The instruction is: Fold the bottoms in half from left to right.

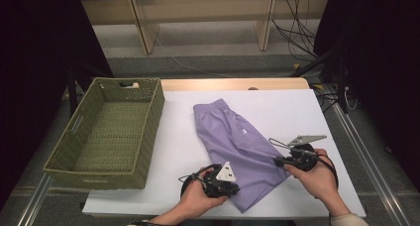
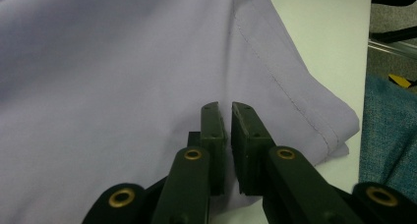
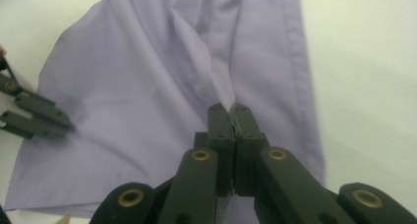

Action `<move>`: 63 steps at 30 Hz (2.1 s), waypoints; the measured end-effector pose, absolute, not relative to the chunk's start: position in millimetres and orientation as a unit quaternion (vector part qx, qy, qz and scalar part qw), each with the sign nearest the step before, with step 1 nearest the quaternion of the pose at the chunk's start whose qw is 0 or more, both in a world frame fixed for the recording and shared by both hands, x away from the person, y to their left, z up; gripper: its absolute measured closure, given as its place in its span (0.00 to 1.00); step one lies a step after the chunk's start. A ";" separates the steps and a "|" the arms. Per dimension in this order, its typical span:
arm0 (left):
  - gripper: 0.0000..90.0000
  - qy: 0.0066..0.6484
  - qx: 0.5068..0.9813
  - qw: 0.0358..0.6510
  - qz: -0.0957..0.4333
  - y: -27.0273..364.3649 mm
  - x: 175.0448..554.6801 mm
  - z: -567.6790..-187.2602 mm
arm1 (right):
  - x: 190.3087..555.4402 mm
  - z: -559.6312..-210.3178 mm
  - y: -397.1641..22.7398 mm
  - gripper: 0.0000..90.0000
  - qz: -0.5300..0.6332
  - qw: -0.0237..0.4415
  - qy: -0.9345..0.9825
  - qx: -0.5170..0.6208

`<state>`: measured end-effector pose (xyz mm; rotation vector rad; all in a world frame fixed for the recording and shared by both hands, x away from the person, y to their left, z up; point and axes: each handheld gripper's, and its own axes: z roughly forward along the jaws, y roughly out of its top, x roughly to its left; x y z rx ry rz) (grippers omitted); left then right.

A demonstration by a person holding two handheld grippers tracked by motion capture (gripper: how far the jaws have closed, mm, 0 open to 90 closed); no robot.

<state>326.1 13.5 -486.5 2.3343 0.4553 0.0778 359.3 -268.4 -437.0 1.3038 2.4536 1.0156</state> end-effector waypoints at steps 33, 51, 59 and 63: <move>0.93 0.169 0.913 0.369 0.035 12.8 325.3 -486.3 | 412.7 -445.6 -249.8 0.78 0.319 0.085 0.838 0.434; 0.93 0.168 0.913 0.370 0.038 12.9 324.4 -486.6 | 441.9 -454.6 -232.1 0.81 0.329 0.118 0.817 0.458; 0.93 0.169 0.913 0.370 0.038 12.9 324.2 -486.7 | 441.4 -471.9 -220.1 0.78 0.298 0.091 0.845 0.435; 0.93 0.168 0.913 0.370 0.040 12.8 323.8 -486.6 | 440.2 -474.0 -216.7 0.85 0.283 0.108 0.855 0.421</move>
